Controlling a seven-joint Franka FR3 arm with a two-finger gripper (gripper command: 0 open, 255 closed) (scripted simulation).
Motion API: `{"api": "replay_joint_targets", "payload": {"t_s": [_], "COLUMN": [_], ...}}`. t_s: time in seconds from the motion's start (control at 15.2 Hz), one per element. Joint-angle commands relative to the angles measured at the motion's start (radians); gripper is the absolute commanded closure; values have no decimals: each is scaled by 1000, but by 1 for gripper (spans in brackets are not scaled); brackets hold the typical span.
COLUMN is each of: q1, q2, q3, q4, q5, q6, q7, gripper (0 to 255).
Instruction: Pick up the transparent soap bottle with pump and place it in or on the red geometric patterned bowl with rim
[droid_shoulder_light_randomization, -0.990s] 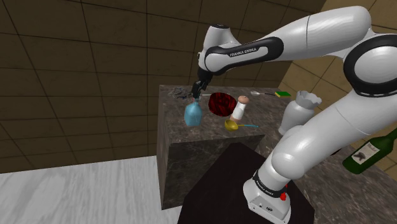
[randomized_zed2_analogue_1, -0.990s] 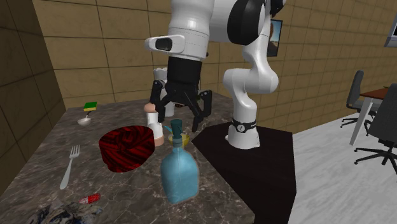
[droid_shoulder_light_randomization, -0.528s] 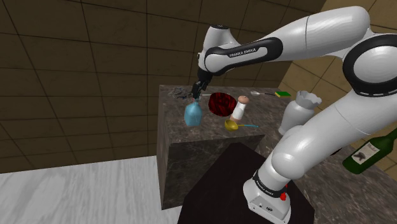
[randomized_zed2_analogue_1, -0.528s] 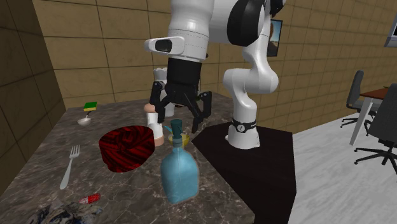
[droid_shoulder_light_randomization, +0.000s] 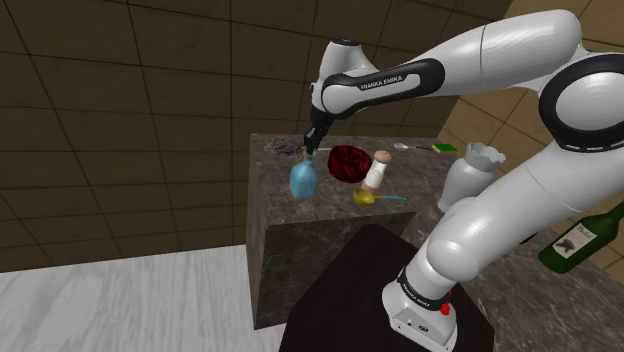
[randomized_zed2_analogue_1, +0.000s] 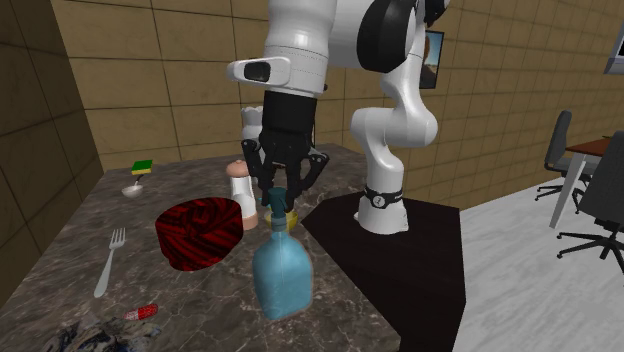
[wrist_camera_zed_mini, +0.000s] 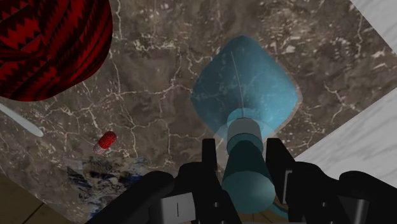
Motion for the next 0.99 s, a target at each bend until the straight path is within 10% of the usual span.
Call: {"api": "replay_joint_targets", "payload": {"t_s": [0.0,0.92], "q1": [0,3], "q2": [0,-49], "q3": [0,2], "q4": [0,131], "q5": [0,11], "q6": [0,-180], "q7": [0,-17], "gripper": [255,255]}}
